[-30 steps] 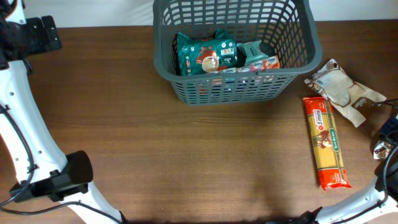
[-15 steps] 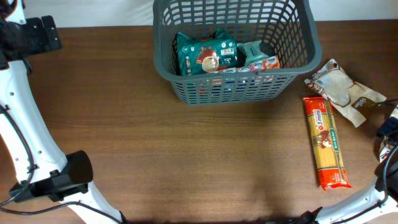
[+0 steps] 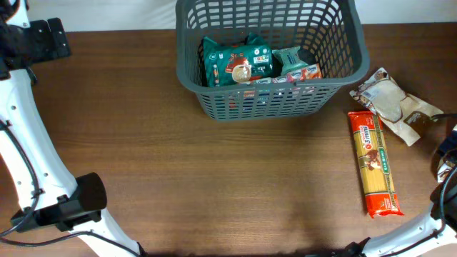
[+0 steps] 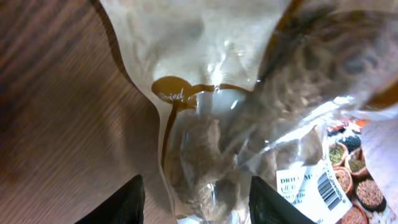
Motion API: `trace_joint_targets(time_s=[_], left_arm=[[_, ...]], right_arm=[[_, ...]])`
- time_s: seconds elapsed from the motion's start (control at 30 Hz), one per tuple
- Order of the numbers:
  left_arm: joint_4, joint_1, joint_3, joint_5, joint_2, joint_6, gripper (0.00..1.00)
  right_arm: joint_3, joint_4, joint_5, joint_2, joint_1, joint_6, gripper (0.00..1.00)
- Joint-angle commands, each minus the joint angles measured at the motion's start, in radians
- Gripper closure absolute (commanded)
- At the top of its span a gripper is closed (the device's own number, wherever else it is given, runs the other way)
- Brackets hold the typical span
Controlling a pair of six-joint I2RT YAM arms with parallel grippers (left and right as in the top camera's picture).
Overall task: Pack container
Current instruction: 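Close right gripper on the clear dried-mushroom bag and lift it, then carry the mushroom bag over the basket and open right gripper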
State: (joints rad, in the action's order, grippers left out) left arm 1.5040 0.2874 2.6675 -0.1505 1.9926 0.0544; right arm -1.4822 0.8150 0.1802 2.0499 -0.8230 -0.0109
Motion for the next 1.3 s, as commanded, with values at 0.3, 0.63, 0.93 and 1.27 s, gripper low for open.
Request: trace_joint_targets(time_s=[0.3,0.63,0.93,1.27], left_arm=[[0.000,0.003,-0.004,-0.004,0.005,-0.017,0.01],[0.000,0.003,-0.004,-0.004,0.005,-0.017,0.01],[0.000,0.003,-0.004,-0.004,0.005,-0.017,0.01],[0.000,0.004,-0.004,-0.004,0.005,-0.017,0.01]], right_arm=[[0.106,-0.033,0.000,0.035,0.006,0.001,0.75],[0.024,0.069,-0.171,-0.011,0.024,0.001,0.83],[-0.257,0.246,-0.267,-0.150,0.114,0.032,0.84],[-0.743,0.526,-0.410,-0.208,0.275,0.076,0.91]])
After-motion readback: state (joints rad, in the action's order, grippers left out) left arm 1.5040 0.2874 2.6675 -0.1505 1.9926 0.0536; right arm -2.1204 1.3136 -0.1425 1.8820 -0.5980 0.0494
